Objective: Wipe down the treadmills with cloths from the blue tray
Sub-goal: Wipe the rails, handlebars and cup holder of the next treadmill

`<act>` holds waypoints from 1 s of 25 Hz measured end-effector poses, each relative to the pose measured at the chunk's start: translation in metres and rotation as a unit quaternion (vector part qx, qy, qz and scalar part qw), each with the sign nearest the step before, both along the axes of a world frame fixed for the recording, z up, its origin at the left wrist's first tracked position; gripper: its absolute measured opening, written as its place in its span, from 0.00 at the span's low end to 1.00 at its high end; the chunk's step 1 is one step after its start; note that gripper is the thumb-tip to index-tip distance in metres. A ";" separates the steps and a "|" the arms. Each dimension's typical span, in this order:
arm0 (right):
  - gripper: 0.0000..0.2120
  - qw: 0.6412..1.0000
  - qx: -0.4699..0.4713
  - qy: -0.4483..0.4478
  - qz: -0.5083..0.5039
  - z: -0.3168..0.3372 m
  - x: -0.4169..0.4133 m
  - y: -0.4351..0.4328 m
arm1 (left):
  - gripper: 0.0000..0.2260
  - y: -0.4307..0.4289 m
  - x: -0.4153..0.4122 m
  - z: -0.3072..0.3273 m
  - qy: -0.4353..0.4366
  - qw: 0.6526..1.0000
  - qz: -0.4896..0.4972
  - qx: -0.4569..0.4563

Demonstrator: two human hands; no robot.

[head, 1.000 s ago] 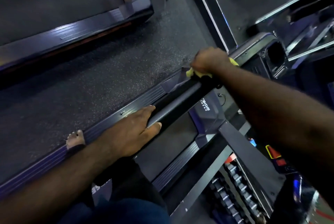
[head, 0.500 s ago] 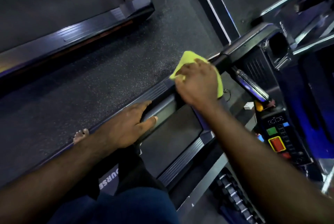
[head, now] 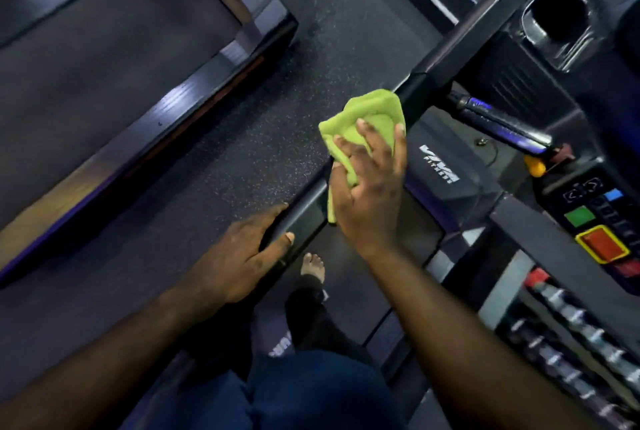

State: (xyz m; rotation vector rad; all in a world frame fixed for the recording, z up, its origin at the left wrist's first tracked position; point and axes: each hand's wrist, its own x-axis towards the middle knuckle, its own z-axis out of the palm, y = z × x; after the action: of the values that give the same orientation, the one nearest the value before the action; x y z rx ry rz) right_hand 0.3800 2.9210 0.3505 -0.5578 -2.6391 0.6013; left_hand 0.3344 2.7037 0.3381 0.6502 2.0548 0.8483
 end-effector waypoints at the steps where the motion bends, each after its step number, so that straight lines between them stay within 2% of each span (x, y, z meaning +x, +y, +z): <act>1: 0.16 1.000 0.003 0.020 0.002 -0.005 -0.011 0.020 | 0.31 0.001 0.000 0.002 -0.004 1.000 -0.001 0.005; 3: 0.17 0.997 -0.010 0.032 -0.064 -0.007 -0.039 0.069 | 0.27 0.002 0.001 0.003 -0.009 1.000 0.004 0.015; 5: 0.21 0.987 -0.045 0.059 -0.145 -0.010 -0.049 0.088 | 0.30 0.003 0.003 0.003 0.013 1.000 -0.001 0.014; 8: 0.27 0.953 -0.177 0.117 -0.214 -0.017 -0.013 0.003 | 0.25 0.004 0.002 0.001 0.030 0.999 -0.001 0.012; 10: 0.30 0.930 -0.279 0.127 -0.203 -0.018 0.027 -0.074 | 0.20 0.005 0.003 -0.001 0.037 0.999 -0.001 0.027; 11: 0.31 0.920 -0.311 0.137 -0.194 -0.022 0.036 -0.092 | 0.21 0.005 0.005 -0.001 0.037 0.999 0.001 0.038; 13: 0.32 0.890 -0.365 0.175 -0.209 -0.028 0.022 -0.077 | 0.22 0.003 0.005 -0.002 0.036 0.997 0.005 0.064; 15: 0.33 0.868 -0.352 0.198 -0.290 -0.032 -0.005 -0.030 | 0.17 0.001 0.005 -0.004 0.026 0.995 0.013 0.094; 16: 0.33 0.857 -0.361 0.216 -0.297 -0.035 -0.010 -0.014 | 0.16 0.003 0.005 -0.004 0.033 0.994 0.014 0.105; 17: 0.32 0.852 -0.375 0.218 -0.293 -0.044 -0.004 -0.027 | 0.15 0.003 0.007 -0.003 0.034 0.993 0.008 0.111; 19: 0.30 0.817 -0.466 0.189 -0.283 -0.045 0.030 -0.114 | 0.16 0.001 0.009 -0.006 0.044 0.993 0.007 0.114; 20: 0.30 0.798 -0.499 0.200 -0.271 -0.044 0.054 -0.180 | 0.18 -0.001 0.010 -0.006 0.048 0.992 0.007 0.114; 21: 0.29 0.787 -0.496 0.264 -0.257 -0.038 0.072 -0.228 | 0.22 -0.002 0.009 -0.009 0.050 0.993 0.008 0.108; 22: 0.29 0.793 -0.464 0.294 -0.263 -0.042 0.083 -0.255 | 0.26 -0.001 0.008 -0.010 0.052 0.994 0.006 0.096; 23: 0.27 0.822 -0.427 0.261 -0.273 -0.050 0.083 -0.252 | 0.28 0.000 0.007 -0.010 0.052 0.995 -0.004 0.081; 24: 0.27 0.835 -0.433 0.211 -0.266 -0.049 0.071 -0.221 | 0.28 0.000 0.006 -0.010 0.051 0.996 -0.020 0.071; 25: 0.27 0.819 -0.455 0.191 -0.291 -0.051 0.058 -0.188 | 0.26 -0.001 0.007 -0.011 0.049 0.996 -0.038 0.067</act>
State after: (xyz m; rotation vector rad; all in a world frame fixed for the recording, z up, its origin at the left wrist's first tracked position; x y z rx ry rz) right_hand 0.4385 2.7327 0.2999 -1.2714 -1.5296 1.5502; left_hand 0.3417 2.7028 0.3272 0.8520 2.0590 0.9322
